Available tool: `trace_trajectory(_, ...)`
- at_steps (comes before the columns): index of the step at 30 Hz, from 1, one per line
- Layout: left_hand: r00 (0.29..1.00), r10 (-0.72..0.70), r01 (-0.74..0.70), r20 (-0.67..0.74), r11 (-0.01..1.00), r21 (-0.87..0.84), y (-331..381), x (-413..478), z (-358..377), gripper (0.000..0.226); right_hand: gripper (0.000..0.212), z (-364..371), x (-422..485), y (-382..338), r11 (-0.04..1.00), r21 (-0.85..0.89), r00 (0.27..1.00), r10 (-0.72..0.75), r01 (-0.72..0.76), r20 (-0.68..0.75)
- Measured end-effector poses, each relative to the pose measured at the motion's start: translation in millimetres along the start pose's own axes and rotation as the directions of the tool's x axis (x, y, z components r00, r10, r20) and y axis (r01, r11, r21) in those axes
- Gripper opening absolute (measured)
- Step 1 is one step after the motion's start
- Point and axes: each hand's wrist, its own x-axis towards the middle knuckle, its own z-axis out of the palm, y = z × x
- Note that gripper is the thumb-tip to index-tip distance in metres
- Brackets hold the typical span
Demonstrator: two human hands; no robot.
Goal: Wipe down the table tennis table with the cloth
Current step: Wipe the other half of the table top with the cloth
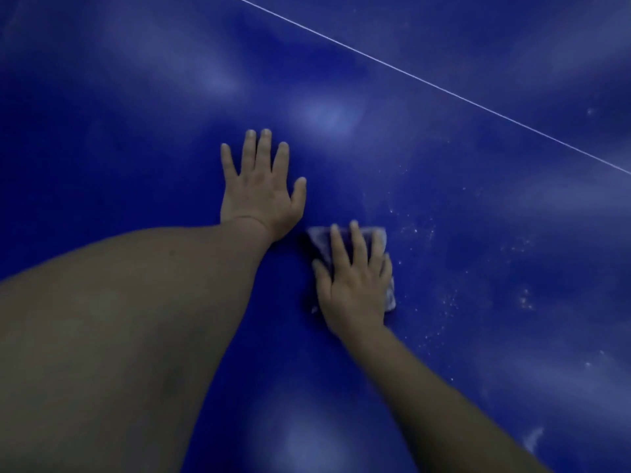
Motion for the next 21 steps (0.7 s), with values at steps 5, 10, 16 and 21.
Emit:
trace_trajectory(5, 1.0, -0.001, 0.001, 0.002, 1.0, -0.001, 2, 2, -3, 0.071, 0.061, -14, 88, -4, 0.994, 0.062, 0.996, 0.086, -0.084, -0.032)
trace_trajectory(10, 1.0, 0.003, -0.004, 0.014, 1.0, 0.021, 3, 1, -5, 0.068, 0.06, 3, 4, -18, 0.996, 0.06, 0.994, 0.071, -0.067, -0.08)
trace_trajectory(16, 1.0, -0.004, 0.003, 0.031, 0.999, 0.044, 4, 0, -2, 0.068, 0.06, -14, 113, -1, 0.992, 0.077, 0.993, 0.105, -0.101, -0.049)
trace_trajectory(21, 1.0, -0.012, 0.011, 0.019, 1.0, 0.018, 2, -1, -4, 0.067, 0.059, -27, 186, -8, 0.953, 0.164, 0.963, 0.265, -0.253, -0.051)
